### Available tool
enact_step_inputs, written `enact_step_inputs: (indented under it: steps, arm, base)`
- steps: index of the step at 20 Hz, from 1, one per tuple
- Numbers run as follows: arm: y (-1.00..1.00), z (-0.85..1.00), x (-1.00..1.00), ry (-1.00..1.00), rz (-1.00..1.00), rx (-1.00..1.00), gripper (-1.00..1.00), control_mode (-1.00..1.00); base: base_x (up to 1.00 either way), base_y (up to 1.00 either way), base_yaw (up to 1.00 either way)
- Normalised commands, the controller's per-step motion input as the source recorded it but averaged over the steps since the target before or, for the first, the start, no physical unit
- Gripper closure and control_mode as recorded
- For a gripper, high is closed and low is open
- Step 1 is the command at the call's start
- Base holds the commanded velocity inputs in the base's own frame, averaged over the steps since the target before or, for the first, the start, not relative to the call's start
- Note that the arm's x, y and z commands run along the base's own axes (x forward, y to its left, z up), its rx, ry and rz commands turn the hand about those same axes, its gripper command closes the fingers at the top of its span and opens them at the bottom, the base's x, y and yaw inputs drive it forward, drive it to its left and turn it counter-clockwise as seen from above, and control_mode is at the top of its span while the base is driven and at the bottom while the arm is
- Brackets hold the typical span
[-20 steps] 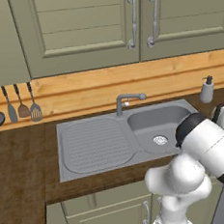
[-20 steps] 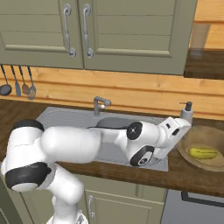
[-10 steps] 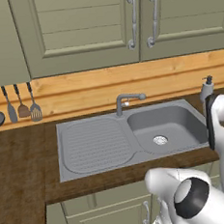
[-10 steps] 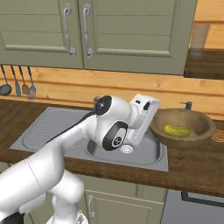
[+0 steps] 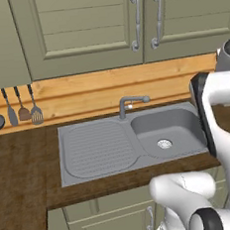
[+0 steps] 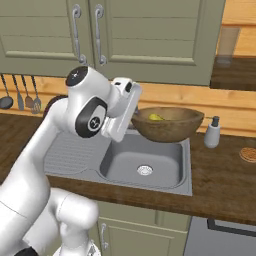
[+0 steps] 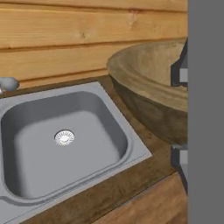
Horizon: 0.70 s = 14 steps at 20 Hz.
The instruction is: Pick the cucumber from the sink and place it in the bowl. Then pick the bowl and place it in the microwave. Then close the microwave door and press the start button.
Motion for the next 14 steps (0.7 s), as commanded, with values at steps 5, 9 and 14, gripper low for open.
enact_step_inputs:
  steps: [5, 9, 14]
  arm:
    - [1.0, 0.0, 0.0, -0.15, 0.32, 0.0, 1.0, -1.0]
    - [1.0, 0.07, 0.0, -0.1, 0.25, 0.03, 1.0, -1.0]
    - [1.0, 0.36, -0.14, -0.1, 0.16, 0.01, 1.0, -1.0]
  base:
    - [0.0, 0.0, 0.0]
    - [0.0, 0.0, 0.0]
    - [0.0, 0.0, 0.0]
